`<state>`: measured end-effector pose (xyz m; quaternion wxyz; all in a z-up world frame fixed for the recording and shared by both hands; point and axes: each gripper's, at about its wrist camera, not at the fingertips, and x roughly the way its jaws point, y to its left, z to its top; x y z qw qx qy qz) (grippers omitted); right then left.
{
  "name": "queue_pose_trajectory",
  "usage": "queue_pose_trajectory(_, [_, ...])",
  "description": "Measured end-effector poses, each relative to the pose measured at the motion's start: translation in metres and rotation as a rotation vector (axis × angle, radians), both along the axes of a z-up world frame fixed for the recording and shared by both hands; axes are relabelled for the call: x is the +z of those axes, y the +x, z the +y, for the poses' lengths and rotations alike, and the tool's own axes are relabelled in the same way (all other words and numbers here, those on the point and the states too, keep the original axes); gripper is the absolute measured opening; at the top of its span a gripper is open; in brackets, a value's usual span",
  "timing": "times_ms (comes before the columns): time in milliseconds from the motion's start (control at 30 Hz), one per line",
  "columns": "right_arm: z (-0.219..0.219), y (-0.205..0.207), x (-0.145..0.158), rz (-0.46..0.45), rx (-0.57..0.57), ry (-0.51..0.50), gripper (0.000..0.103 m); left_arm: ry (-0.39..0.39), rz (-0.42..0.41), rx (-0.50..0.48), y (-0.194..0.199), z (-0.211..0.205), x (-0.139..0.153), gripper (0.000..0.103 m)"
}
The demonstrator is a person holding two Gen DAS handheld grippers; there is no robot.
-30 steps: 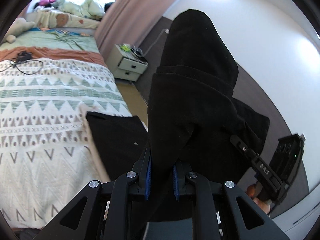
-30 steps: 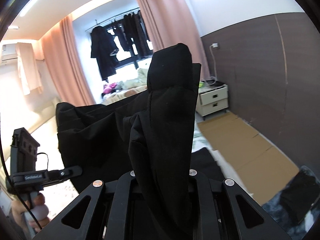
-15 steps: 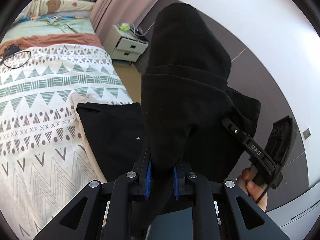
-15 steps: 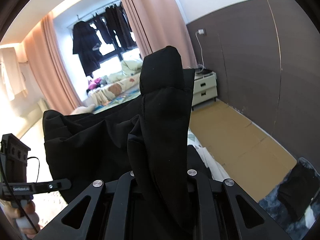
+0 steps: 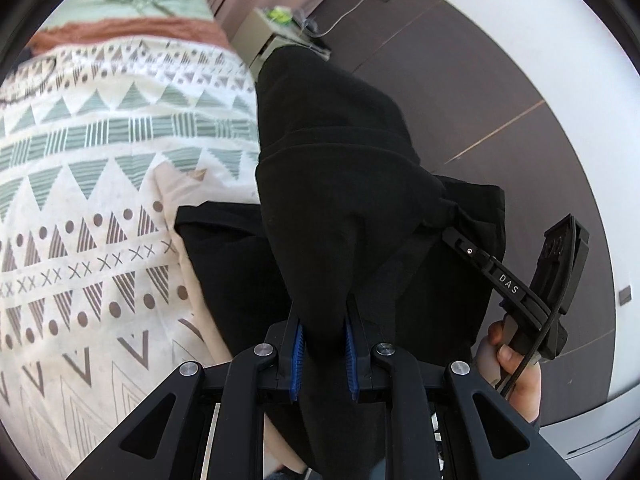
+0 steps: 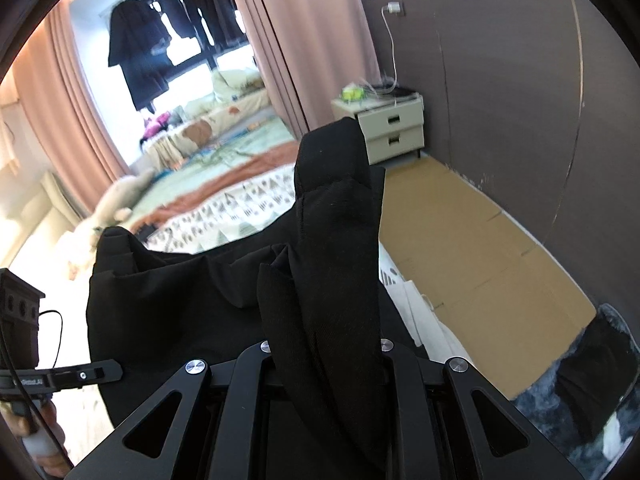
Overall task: Fold large clothes
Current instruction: 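Lower the jacket onto the folded stack and open both grippers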
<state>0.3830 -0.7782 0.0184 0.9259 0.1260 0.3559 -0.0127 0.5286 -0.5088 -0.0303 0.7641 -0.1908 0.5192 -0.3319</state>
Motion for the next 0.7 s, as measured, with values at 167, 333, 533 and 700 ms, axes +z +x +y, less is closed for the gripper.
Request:
queue_pose_trajectory(167, [-0.001,0.040,-0.035,0.082,0.004,-0.022,0.015,0.008,0.079,0.014,0.031,0.005,-0.048,0.018])
queue_pose_trajectory(333, [-0.007,0.067,-0.071,0.187,-0.101,-0.097,0.019,0.004,0.152,0.032,0.057,0.000,-0.082,0.028])
queue_pose_trajectory(533, [-0.040,0.051,-0.061,0.167,-0.166,0.038,0.042,0.017,0.124,0.010,0.063,0.011,-0.078,0.041])
queue_pose_trajectory(700, [-0.068,-0.003,-0.036,0.125,-0.281,-0.014,0.062,0.042,0.064,0.009,0.054,0.027,-0.066,0.043])
